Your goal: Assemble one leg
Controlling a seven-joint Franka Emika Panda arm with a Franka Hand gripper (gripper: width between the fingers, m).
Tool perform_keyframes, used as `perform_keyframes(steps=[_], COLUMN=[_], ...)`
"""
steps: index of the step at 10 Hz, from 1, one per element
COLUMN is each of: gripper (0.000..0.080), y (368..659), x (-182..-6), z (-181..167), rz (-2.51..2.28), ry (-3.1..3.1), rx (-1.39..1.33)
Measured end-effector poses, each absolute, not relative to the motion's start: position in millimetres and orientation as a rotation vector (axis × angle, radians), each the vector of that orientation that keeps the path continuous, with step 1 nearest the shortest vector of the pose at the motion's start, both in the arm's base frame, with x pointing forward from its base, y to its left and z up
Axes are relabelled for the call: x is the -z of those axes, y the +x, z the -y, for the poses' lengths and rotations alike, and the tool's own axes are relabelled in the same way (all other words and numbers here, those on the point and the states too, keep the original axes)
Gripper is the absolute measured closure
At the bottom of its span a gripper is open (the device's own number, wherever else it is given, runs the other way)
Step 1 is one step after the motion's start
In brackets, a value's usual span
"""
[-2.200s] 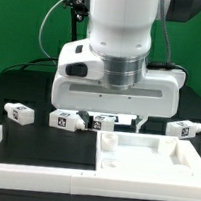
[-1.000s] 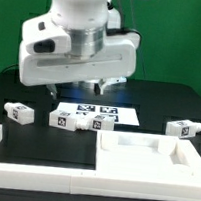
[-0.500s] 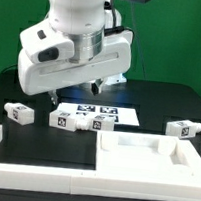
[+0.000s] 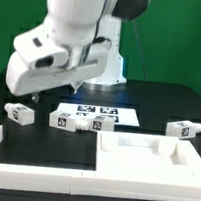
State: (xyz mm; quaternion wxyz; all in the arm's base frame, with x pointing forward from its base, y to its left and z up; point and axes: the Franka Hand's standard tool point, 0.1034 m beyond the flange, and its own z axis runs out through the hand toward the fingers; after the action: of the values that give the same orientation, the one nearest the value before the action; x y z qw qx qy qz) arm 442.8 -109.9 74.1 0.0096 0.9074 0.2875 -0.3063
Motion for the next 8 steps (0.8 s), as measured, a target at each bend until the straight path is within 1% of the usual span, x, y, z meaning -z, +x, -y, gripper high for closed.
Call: perform_keyframes(steps=[1, 3, 4, 5, 6, 8], gripper=[0.0151, 0.0151, 0.0151, 0.0151, 0.0151, 0.0151], y=[450, 442, 443, 439, 435, 433], x=[-71.9, -66.9, -62.3, -62.0, -60.5, -58.7], z=[104, 100, 118, 140, 148, 144], rz=[-0.913, -0.920, -0.997, -0.986, -0.998, -1.010], ry=[2.809, 2.749, 2.696, 2.651, 2.612, 2.615], rx=[0.999, 1.163, 1.176, 1.155, 1.113, 1.120])
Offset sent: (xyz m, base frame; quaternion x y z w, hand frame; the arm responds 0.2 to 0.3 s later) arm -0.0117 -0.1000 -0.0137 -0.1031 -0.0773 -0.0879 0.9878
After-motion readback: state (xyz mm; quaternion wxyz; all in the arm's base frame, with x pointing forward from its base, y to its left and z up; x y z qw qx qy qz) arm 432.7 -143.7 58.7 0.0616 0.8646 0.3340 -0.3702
